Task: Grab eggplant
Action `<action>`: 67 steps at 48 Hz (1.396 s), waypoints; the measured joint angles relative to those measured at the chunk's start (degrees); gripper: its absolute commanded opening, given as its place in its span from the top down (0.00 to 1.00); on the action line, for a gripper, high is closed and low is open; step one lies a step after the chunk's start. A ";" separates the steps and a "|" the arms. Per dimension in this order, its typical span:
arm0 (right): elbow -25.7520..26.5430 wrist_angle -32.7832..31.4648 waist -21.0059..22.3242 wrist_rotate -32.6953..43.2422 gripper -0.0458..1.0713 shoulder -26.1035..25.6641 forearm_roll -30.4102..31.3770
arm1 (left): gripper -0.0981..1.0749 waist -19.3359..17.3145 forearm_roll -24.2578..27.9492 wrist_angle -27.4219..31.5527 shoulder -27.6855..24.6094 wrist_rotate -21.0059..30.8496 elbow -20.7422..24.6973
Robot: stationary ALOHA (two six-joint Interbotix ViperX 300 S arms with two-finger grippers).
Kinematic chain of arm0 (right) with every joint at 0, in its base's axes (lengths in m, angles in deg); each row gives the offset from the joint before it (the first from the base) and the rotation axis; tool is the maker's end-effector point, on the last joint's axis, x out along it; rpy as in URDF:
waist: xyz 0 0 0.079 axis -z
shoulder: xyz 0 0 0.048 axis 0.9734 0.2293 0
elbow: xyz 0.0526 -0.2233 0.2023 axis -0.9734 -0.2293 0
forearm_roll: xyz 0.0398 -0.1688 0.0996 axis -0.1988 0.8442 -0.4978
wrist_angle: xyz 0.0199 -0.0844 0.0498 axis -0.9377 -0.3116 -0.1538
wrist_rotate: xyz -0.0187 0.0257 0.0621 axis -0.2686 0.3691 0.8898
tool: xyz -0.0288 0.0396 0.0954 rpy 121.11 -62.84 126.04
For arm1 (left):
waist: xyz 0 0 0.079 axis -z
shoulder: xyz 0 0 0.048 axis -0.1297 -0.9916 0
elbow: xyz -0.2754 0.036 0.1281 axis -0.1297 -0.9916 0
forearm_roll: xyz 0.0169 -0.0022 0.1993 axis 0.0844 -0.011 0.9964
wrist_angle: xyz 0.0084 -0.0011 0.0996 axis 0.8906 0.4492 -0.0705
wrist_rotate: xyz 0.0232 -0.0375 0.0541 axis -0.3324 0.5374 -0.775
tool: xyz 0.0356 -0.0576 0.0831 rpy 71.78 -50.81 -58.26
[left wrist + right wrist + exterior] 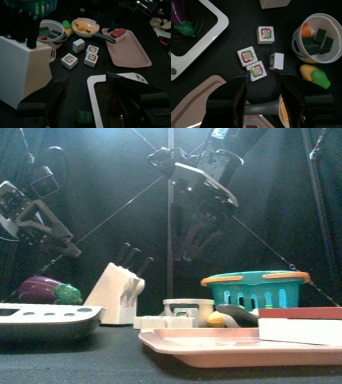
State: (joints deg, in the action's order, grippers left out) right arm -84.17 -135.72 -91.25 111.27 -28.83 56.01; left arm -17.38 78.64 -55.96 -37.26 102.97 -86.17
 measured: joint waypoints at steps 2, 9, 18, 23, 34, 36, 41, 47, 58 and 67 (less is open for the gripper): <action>-0.44 -0.09 -0.09 0.00 0.24 -0.62 -0.09 | 0.11 0.62 0.00 -0.18 0.00 0.00 0.09; -2.37 0.00 -0.35 0.09 0.24 -3.25 0.00 | 0.11 3.43 0.09 -0.44 -0.09 0.00 1.23; -5.19 0.88 -0.44 0.09 0.24 -6.86 0.09 | 0.11 8.79 0.09 -0.09 -0.62 0.09 3.43; -7.03 2.02 -1.05 0.09 0.24 -9.05 0.09 | 0.11 12.04 -0.09 1.41 -1.32 0.09 4.39; -13.36 8.79 -1.58 1.41 0.24 -16.17 0.26 | 0.11 17.40 -4.83 7.03 -5.10 0.26 7.82; -14.77 10.63 -1.58 2.64 0.24 -17.58 0.79 | 0.11 18.02 -5.71 8.17 -6.06 0.26 8.53; -18.90 16.08 -1.49 6.68 0.24 -20.65 4.04 | 0.11 19.86 -6.94 10.99 -8.70 0.26 10.02; -23.82 22.50 -1.41 11.07 0.24 -23.91 8.44 | 0.11 21.53 -7.12 14.50 -11.34 0.26 11.51; -30.32 29.97 0.09 16.35 0.24 -26.63 11.87 | 0.11 22.06 -7.12 25.40 -15.29 0.26 13.27; -30.85 30.94 0.62 16.08 0.24 -25.66 12.04 | 0.12 22.15 -7.21 28.83 -15.64 0.26 13.27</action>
State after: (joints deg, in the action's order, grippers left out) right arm -115.02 -104.78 -90.63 127.35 -54.50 68.05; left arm 4.76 71.43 -27.13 -52.91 103.23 -72.90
